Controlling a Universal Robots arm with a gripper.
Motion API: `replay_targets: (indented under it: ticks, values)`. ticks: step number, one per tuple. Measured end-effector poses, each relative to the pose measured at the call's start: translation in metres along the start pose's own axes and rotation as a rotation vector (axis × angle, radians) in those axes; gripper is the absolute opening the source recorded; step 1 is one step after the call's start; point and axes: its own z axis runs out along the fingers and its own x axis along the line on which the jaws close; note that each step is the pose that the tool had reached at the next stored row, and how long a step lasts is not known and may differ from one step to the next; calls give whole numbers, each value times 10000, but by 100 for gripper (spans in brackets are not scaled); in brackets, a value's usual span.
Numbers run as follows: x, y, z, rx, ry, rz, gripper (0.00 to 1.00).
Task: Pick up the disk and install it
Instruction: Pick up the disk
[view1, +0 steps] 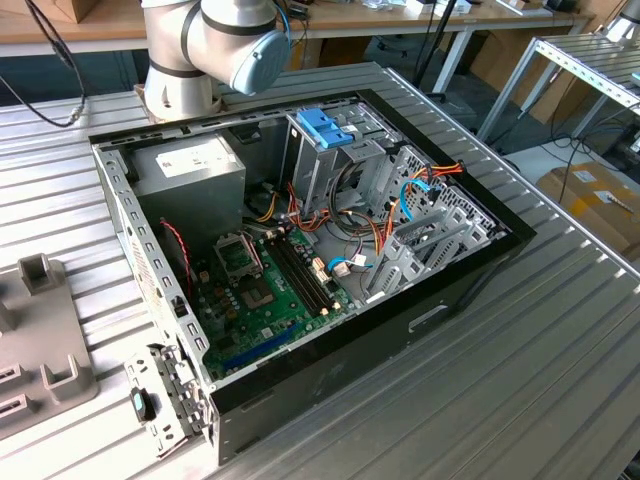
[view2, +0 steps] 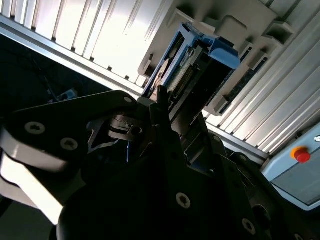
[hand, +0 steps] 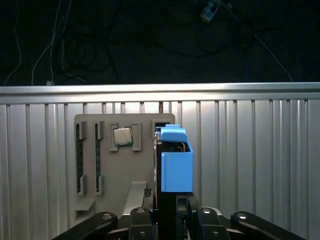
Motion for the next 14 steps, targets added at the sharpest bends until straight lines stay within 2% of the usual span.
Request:
replay_targets:
  ticks: [4, 9, 11, 14]
  values:
    - [-1, 2, -164, 9, 1, 0, 35]
    - [-2, 3, -280, 20, 2, 0, 35]
    - [-2, 3, -313, 22, 4, 0, 35]
    - [-2, 3, -314, 24, 7, 0, 35]
